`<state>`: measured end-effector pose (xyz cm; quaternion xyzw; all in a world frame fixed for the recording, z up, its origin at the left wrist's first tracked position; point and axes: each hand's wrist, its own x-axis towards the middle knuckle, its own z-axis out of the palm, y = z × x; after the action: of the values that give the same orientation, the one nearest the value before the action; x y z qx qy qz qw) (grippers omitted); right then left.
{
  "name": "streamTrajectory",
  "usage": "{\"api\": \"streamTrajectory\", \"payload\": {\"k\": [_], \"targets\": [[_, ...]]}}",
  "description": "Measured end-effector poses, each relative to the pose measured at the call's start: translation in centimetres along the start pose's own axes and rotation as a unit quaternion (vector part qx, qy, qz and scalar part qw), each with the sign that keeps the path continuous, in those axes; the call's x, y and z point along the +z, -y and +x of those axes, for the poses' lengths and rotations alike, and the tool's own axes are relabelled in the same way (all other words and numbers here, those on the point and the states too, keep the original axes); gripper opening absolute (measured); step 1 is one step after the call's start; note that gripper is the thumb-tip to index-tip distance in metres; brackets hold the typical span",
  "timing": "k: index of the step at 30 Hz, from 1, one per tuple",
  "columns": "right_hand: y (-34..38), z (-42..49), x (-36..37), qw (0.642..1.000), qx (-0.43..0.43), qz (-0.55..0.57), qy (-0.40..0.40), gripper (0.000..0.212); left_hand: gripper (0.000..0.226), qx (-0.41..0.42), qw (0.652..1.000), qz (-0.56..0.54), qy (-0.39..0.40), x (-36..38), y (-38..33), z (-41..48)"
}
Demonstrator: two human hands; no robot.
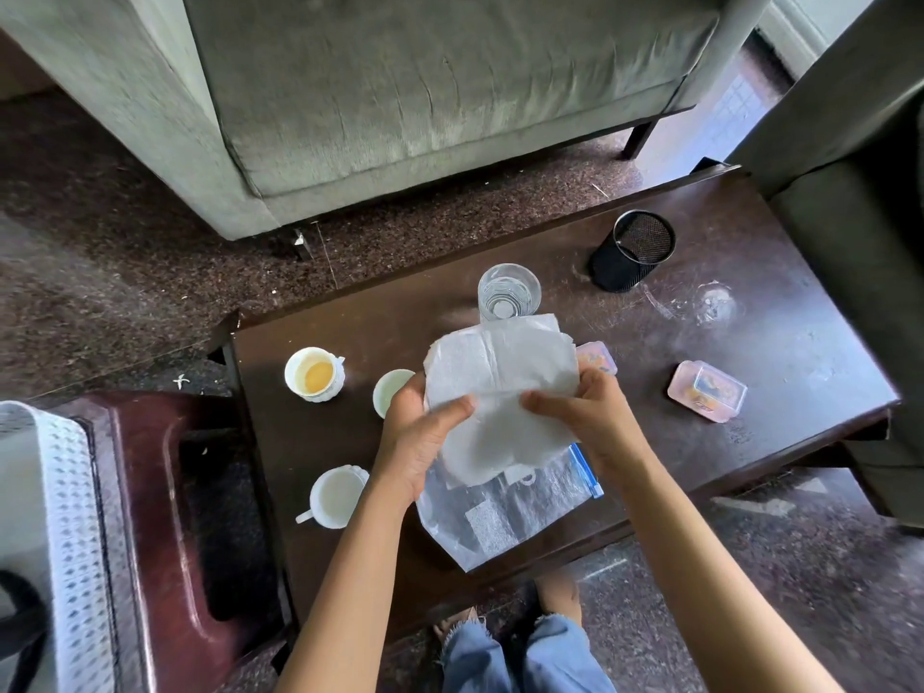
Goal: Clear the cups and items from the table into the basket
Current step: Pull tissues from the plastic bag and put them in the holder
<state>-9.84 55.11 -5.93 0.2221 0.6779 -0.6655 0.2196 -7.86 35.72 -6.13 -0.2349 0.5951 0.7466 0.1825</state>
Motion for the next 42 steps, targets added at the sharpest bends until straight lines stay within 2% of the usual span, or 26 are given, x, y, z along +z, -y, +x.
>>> {"api": "streamTrajectory", "payload": {"k": [2,6,9,12,14,15,17,19,22,26,29,32,36,39,42], "targets": [[0.1,0.1,-0.2,1.000,-0.005,0.000,-0.022,0.046,0.043,0.007,1.000,0.009,-0.007,0.3,-0.3,0.3],[1.2,0.2,-1.1,1.000,-0.009,0.002,0.010,0.037,0.050,-0.017,1.000,-0.007,-0.002,1.7,-0.4,1.3],[1.5,1.0,-2.0,0.999,-0.004,-0.048,0.000,0.032,0.036,-0.032,0.998,0.039,-0.044,3.1,0.0,2.3],[1.5,2.5,-3.5,0.986,-0.011,-0.165,-0.011,0.046,0.016,-0.022,0.990,0.117,-0.079,4.5,0.6,3.6],[2.0,3.4,-4.4,0.979,-0.015,-0.204,-0.017,0.043,0.010,-0.013,0.985,0.156,-0.078,5.7,0.6,4.4],[2.4,3.8,-4.9,0.980,-0.013,-0.199,-0.024,0.039,0.015,-0.011,0.982,0.172,-0.074,6.4,0.5,4.8],[3.0,4.5,-5.7,0.983,0.004,-0.175,-0.049,0.045,0.027,0.000,0.979,0.192,-0.073,7.8,0.2,5.6],[3.8,5.4,-6.6,0.984,0.009,-0.164,-0.071,0.051,0.028,0.012,0.976,0.203,-0.073,9.5,-0.3,6.7],[5.3,6.9,-8.3,0.975,0.001,-0.191,-0.110,0.045,0.029,0.048,0.966,0.239,-0.085,12.5,-1.3,8.0],[8.1,9.2,-11.5,0.963,-0.030,-0.228,-0.138,0.043,0.025,0.111,0.955,0.256,-0.103,16.7,-3.2,10.4],[10.8,11.0,-13.8,0.967,-0.064,-0.213,-0.126,0.032,0.028,0.145,0.945,0.274,-0.107,19.0,-5.3,13.0],[13.6,12.5,-15.6,0.958,-0.128,-0.201,-0.159,0.024,0.020,0.171,0.940,0.266,-0.128,21.2,-7.5,15.1],[15.2,14.0,-16.0,0.946,-0.202,-0.153,-0.202,0.018,0.015,0.184,0.950,0.219,-0.129,24.1,-8.7,16.9],[14.4,15.1,-15.7,0.948,-0.203,-0.125,-0.213,0.009,0.015,0.169,0.954,0.210,-0.130,24.9,-8.3,18.0],[13.5,16.0,-15.6,0.952,-0.195,-0.107,-0.212,0.006,0.012,0.152,0.946,0.251,-0.134,25.0,-7.8,18.6]]}}
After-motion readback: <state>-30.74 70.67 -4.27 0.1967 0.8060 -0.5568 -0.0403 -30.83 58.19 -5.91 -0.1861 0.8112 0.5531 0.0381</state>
